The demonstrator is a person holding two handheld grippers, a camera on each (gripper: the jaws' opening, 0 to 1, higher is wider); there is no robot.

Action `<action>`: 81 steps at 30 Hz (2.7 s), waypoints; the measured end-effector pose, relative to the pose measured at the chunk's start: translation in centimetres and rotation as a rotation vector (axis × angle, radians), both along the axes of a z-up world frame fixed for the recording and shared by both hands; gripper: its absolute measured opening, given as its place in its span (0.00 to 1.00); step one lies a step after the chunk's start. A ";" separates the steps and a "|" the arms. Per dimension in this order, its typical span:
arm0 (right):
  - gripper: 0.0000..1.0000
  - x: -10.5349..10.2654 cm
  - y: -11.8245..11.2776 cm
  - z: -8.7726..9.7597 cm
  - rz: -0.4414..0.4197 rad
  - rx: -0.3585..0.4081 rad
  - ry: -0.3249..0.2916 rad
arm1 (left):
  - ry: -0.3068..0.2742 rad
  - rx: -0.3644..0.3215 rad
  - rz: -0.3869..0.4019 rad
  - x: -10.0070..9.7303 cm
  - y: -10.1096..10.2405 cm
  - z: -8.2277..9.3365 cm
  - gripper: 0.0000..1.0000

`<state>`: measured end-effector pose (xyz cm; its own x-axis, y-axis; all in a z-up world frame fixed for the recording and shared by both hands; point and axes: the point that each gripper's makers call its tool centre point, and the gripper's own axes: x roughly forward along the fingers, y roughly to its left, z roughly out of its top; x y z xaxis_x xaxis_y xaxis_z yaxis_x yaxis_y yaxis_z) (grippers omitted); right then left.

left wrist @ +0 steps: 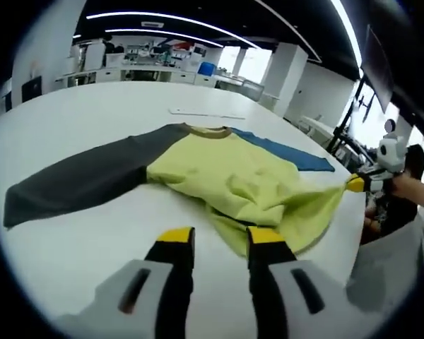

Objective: Fold the garment on the visible template until the final outline fits inside the template.

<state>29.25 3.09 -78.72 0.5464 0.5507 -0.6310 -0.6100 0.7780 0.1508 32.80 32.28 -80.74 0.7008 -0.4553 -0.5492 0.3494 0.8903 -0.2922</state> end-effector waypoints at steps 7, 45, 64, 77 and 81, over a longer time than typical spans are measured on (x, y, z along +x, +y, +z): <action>0.00 -0.4 -0.3 -0.4 -0.009 0.007 0.009 | 0.027 -0.003 0.014 1.4 -0.6 -1.2 0.24; 0.00 -1.4 -0.5 -1.4 -0.049 0.043 0.052 | -0.056 -0.217 0.075 3.0 -4.3 5.6 0.00; 0.00 -1.2 -0.6 -1.7 -0.084 0.072 0.066 | -0.035 -0.181 -0.023 10.1 -8.5 4.5 0.00; 0.00 -1.5 0.0 -2.3 -0.090 0.087 0.086 | 0.061 -0.104 -0.171 8.1 -13.0 -0.2 0.00; 0.00 -1.6 0.1 -2.3 -0.094 0.090 0.091 | 0.078 -0.064 -0.200 7.3 -13.8 -1.6 0.00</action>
<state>27.62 3.16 -81.07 0.5411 0.5563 -0.6307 -0.5160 0.8118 0.2733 40.08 18.46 -82.31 0.5493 -0.6170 -0.5636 0.4913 0.7840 -0.3794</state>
